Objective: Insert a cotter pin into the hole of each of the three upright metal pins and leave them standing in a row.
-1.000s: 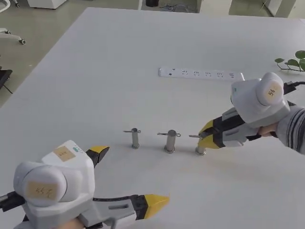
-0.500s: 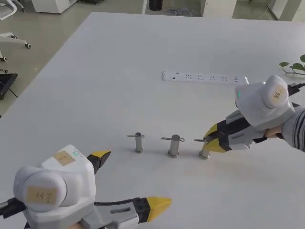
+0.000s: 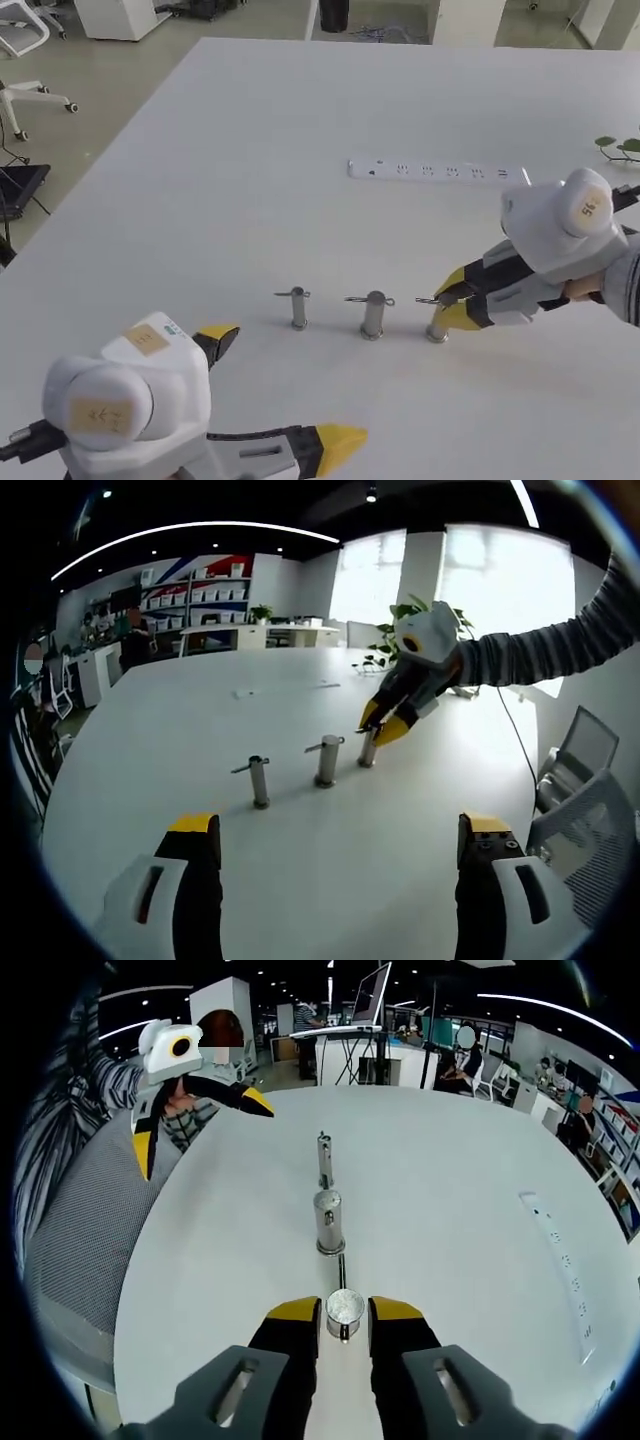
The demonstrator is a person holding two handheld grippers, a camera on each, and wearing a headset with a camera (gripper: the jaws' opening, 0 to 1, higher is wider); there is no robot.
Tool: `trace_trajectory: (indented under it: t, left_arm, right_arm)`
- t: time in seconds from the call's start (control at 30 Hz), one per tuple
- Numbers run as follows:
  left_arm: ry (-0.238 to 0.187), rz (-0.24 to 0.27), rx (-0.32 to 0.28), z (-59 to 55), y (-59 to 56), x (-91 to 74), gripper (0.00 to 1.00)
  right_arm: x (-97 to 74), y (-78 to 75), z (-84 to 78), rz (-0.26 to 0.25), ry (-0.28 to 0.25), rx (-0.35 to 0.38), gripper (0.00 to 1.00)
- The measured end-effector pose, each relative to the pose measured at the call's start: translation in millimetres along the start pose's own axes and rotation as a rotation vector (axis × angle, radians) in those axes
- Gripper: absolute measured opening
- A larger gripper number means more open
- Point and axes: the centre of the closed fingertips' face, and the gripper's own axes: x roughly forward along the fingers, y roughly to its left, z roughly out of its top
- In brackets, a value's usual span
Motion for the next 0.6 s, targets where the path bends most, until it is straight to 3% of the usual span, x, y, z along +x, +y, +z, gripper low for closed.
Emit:
trace_trajectory:
  t: [0.17, 0.23, 0.27, 0.33, 0.6]
  left_arm:
    - [0.001, 0.01, -0.01, -0.1, 1.5, -1.6, 0.98]
    - [0.0, 0.012, -0.011, 0.9, 1.7, -2.6, 0.98]
    - [-0.002, 0.013, -0.011, 1.3, 2.1, -2.9, 0.98]
    - [-0.001, 0.015, -0.013, 1.8, 2.7, -3.8, 0.98]
    - [-0.01, 0.021, -0.019, 5.3, 5.6, -9.7, 0.98]
  right_arm:
    - [-5.7, -4.3, 8.1, -0.053, -0.026, 0.005, 0.21]
    - [-10.4, -10.3, 10.5, -0.104, -0.031, 0.053, 0.22]
    - [-11.8, -9.9, 12.0, -0.106, -0.037, 0.059, 0.23]
    - [-15.3, -10.6, 18.2, -0.133, -0.077, 0.121, 0.27]
    - [-26.7, 2.5, 24.7, -0.174, -0.113, 0.246, 0.4]
